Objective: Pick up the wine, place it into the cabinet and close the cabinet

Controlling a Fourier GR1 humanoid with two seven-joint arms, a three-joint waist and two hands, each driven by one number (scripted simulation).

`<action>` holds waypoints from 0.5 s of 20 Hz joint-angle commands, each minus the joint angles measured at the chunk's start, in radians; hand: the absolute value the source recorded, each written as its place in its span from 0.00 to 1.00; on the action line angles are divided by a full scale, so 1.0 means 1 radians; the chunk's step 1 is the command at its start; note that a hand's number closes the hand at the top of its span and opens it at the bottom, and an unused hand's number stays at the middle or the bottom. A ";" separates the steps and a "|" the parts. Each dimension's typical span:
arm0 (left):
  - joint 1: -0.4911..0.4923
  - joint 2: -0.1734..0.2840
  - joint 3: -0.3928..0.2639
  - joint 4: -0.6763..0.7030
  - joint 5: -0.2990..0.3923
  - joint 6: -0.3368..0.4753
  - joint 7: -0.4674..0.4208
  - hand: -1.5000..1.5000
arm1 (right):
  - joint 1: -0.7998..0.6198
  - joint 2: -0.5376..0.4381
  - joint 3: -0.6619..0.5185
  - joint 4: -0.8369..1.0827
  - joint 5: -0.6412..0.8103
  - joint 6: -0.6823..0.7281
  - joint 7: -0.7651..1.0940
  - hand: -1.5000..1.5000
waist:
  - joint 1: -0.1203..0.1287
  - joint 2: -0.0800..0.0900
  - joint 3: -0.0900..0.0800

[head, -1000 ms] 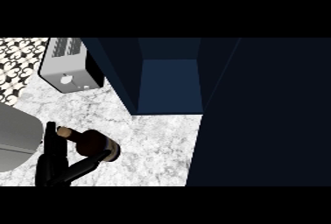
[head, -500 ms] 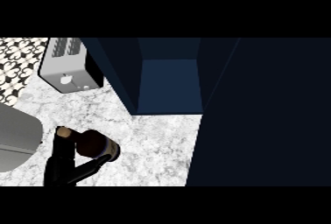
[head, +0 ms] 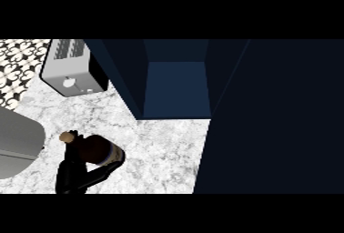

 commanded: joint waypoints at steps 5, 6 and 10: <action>-0.073 -0.005 -0.034 0.122 0.068 0.054 -0.141 0.00 | 0.029 -0.036 0.042 -0.180 0.132 -0.015 0.069 0.00 | -0.004 -0.001 0.000; -0.033 -0.004 0.015 0.052 0.059 0.004 -0.092 0.00 | 0.036 -0.008 0.084 -0.134 0.166 -0.035 0.028 0.00 | 0.003 -0.001 0.000; -0.086 -0.005 -0.045 0.138 0.107 0.038 -0.181 1.00 | 0.056 -0.054 0.042 -0.184 0.124 -0.029 0.054 0.00 | -0.001 0.000 0.000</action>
